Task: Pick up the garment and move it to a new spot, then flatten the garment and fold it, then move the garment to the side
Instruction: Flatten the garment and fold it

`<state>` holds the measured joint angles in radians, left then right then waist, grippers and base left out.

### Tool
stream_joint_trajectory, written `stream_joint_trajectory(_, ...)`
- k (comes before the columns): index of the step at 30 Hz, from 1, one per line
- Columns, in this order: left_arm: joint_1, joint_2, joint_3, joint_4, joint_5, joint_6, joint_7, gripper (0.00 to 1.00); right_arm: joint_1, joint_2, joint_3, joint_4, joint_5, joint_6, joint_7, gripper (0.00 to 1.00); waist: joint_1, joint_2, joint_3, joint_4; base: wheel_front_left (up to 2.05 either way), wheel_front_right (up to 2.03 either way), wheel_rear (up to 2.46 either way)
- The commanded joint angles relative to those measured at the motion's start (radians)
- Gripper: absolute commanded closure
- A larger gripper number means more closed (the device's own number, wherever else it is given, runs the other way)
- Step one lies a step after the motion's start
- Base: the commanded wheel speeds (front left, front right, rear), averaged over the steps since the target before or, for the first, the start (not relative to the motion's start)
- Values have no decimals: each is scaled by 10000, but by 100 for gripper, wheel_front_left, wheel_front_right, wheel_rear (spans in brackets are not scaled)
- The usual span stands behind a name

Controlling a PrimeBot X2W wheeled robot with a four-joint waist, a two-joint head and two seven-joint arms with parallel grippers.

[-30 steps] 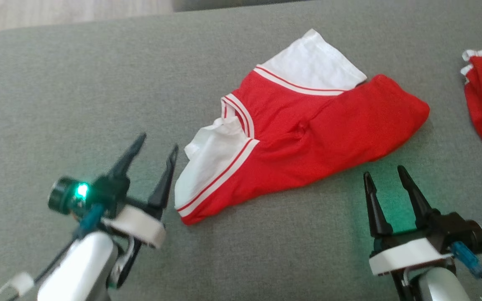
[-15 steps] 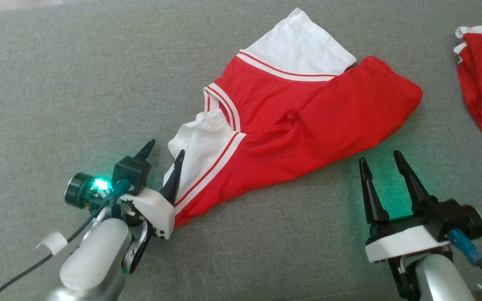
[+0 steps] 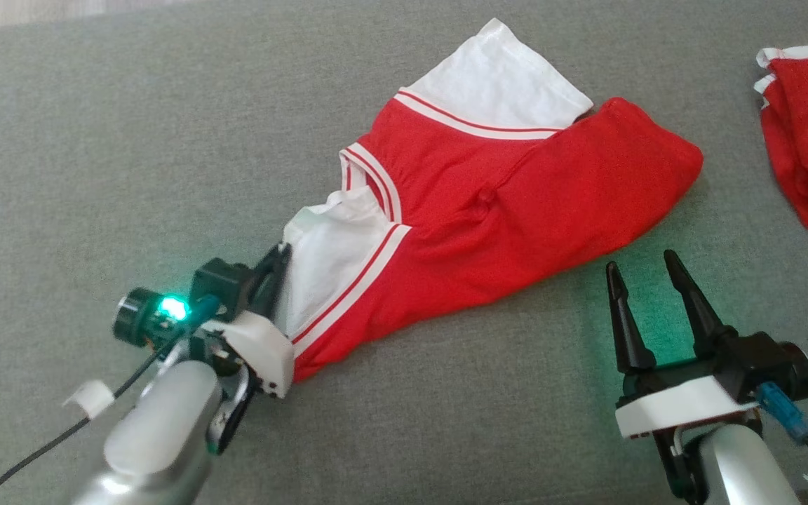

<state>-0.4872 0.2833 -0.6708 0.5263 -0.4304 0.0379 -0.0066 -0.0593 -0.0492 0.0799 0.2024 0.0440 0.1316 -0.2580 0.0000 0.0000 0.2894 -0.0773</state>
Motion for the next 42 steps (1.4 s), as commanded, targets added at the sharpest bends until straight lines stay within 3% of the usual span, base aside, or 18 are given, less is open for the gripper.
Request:
stream_joint_trajectory(1, -281, 397, 446, -290, 85, 114, -152, 100, -133, -141, 168, -304, -9, -9, -38, 0, 0, 0, -56, 50, 0, 0, 0)
stream_joint_trajectory(9, -591, 1513, 786, -1783, 416, 462, -50, 100, -132, -792, 263, -793, 12, -9, -38, 0, 0, 0, -60, 403, 0, 0, 0)
stream_joint_trajectory(13, -893, 2065, 932, -2611, 521, 507, 417, 100, -629, -1557, 333, -888, 439, -9, -38, 0, 0, 0, 187, 499, 0, 0, 0)
stream_joint_trajectory(17, -1136, 2363, 977, -3164, 521, 450, 836, 100, -1693, -2690, 427, -204, 949, -9, -38, 0, 0, 0, 525, 550, 0, 0, 0)
stream_joint_trajectory(20, -1281, 2403, 927, -3443, 532, 413, 1028, 100, -2752, -3600, 698, 717, 1322, -9, 227, 0, 0, 0, 772, 645, 0, 0, 0)
stream_joint_trajectory(28, -1582, 2202, 639, -3559, 651, 333, 1123, 100, -5176, -5637, 2901, 2572, 2337, -9, 2083, 0, 0, 0, 1206, 1119, 0, 0, 0)
stream_joint_trajectory(35, -1691, 2022, 429, -3431, 659, 227, 1008, 100, -6205, -6550, 4882, 3580, 3000, -9, 2889, 0, 0, 0, 1358, 1511, 0, 0, 0)
stream_joint_trajectory(42, -1733, 1926, 311, -3332, 626, 165, 914, 100, -6816, -6929, 6384, 3935, 3666, -9, 3330, 0, 0, 0, 1419, 1667, 0, 0, 0)
